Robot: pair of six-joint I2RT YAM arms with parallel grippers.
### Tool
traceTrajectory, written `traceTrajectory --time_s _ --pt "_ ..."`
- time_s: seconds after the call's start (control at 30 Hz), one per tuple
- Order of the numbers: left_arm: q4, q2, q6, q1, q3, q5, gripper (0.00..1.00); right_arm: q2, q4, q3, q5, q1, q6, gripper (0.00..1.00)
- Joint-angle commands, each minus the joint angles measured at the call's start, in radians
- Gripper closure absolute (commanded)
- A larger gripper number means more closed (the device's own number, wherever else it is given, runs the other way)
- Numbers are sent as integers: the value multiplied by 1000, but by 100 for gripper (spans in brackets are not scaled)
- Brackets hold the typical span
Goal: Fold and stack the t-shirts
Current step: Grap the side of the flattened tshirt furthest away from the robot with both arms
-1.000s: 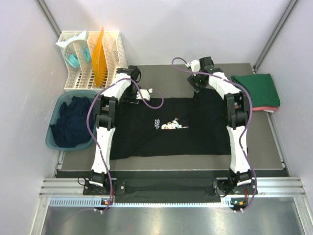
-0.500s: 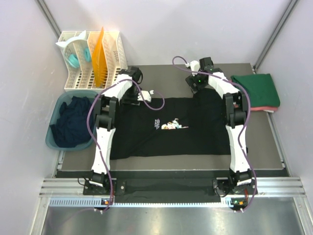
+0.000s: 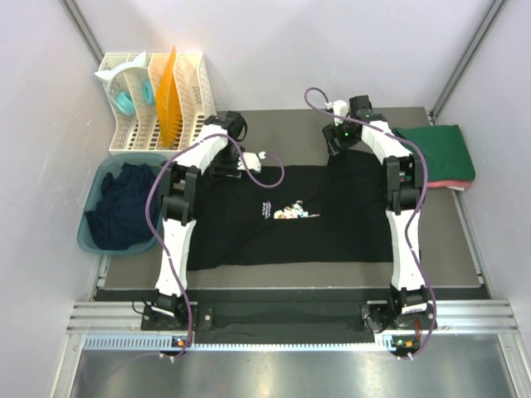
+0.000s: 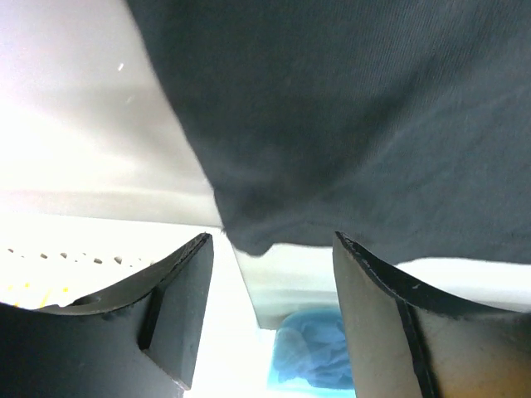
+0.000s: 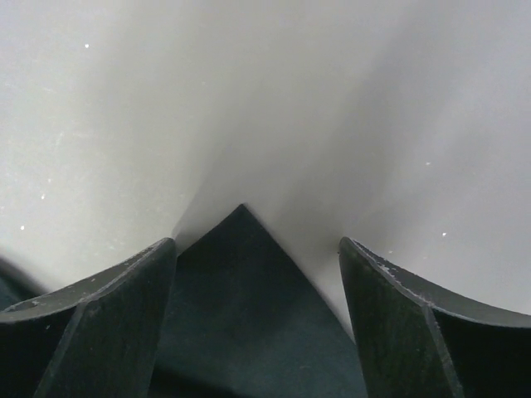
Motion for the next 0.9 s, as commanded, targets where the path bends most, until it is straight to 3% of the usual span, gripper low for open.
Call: traceTrajectory --time_s 0.0,0.2,0.4,0.53,0.63,0.87 --pt "-30 -73 -6 12 2 -14 36 41 -46 21 -15 -17 -5 23" --pt "-16 -70 -22 28 2 -11 37 44 -87 10 -16 -17 -19 34" --pt "13 -67 -23 29 2 8 37 32 -121 -30 8 -11 -29 55" --pt "18 -62 -25 29 -1 17 37 9 -114 -71 45 -11 -28 88" --pt "28 -64 -26 29 -15 20 37 -19 -98 -96 76 -9 -28 100" --pt "67 -64 -23 31 -67 35 37 -128 0 -157 200 -2 -69 100"
